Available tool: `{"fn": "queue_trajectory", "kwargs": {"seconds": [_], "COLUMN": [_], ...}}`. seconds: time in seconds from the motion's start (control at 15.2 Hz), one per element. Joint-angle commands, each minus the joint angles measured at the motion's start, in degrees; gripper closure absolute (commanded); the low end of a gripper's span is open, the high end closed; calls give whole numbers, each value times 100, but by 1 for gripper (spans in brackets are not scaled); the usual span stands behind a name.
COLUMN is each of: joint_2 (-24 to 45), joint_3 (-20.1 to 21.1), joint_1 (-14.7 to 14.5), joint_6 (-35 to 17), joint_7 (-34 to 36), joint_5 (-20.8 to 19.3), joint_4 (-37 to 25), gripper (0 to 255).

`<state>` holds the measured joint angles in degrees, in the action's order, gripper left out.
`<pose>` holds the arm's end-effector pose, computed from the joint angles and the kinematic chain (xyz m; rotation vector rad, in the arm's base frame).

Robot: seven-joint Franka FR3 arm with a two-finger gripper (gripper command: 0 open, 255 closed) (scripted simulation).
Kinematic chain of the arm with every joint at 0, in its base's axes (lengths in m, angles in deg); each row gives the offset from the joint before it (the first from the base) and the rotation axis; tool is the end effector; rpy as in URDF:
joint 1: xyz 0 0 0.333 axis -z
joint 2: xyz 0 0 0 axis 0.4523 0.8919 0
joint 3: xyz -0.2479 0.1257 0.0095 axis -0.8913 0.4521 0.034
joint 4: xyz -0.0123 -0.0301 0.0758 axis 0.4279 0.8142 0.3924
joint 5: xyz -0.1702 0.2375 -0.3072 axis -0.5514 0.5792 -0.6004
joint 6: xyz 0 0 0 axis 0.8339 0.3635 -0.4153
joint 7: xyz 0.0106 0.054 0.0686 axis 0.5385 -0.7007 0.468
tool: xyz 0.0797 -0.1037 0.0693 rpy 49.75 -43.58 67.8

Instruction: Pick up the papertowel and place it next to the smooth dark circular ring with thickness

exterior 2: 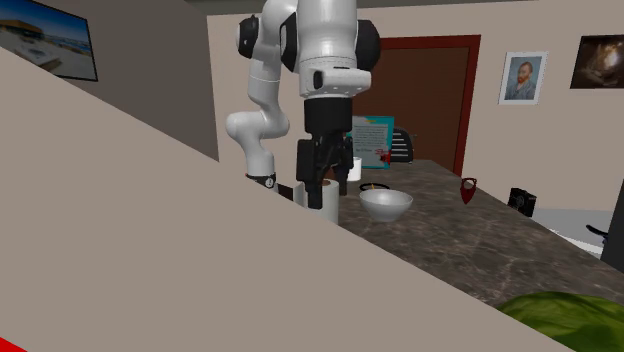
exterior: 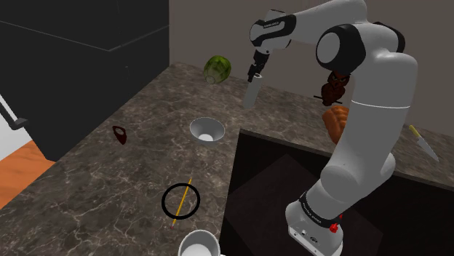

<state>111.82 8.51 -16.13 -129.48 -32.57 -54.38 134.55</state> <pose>0.6384 -0.2781 0.3160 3.0610 0.4431 0.0980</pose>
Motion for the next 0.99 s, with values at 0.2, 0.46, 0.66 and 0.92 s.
{"fn": "queue_trajectory", "kwargs": {"seconds": [0.2, 0.46, 0.66, 0.92], "joint_2": [1, 3, -2, -44], "joint_3": [0, 1, 1, -7], "joint_1": [0, -1, -3, -2], "joint_6": [-3, -1, -4, 129], "joint_7": [0, 2, 4, 10], "joint_5": [0, 0, -1, -15], "joint_4": [2, -2, 5, -88], "gripper": [255, 255, 255, 255]}}
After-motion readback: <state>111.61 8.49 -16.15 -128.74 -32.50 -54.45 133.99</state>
